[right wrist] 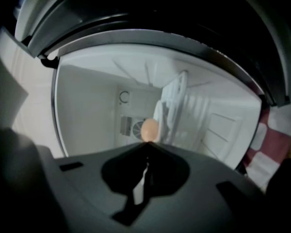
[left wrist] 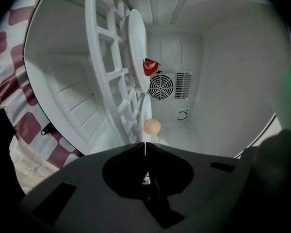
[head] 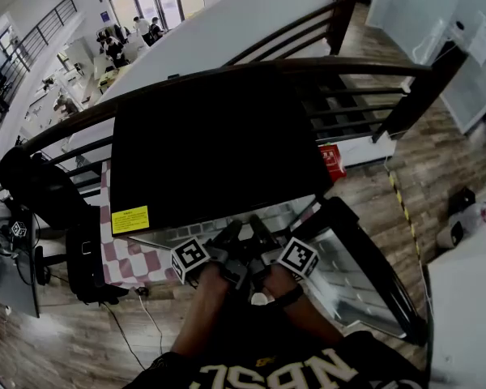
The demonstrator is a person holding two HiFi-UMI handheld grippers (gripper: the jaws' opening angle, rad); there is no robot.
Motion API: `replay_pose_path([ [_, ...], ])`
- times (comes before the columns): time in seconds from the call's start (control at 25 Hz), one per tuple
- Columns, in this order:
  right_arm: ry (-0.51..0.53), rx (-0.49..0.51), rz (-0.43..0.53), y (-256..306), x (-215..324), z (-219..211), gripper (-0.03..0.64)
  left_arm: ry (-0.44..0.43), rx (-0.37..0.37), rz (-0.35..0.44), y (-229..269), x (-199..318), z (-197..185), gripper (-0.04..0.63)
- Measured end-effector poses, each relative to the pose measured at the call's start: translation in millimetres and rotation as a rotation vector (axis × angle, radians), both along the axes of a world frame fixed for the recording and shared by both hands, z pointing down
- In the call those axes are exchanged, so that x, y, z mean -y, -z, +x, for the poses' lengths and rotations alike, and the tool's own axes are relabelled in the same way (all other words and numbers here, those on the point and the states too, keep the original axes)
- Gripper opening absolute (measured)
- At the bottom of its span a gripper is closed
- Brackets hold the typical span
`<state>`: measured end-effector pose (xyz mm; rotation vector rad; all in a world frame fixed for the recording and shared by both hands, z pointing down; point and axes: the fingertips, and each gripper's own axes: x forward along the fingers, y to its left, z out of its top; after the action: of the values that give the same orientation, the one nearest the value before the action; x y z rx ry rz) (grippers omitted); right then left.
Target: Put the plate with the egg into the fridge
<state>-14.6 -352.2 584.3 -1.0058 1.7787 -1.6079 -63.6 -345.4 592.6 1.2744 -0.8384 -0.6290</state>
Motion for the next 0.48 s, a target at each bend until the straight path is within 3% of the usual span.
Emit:
replay_pose_path([
  [0.48, 0.011, 0.019, 0.004, 4.2, 9.9, -5.3, 0.021, 0.012, 0.014, 0.012, 8.5, 4.3, -4.2, 0.031],
])
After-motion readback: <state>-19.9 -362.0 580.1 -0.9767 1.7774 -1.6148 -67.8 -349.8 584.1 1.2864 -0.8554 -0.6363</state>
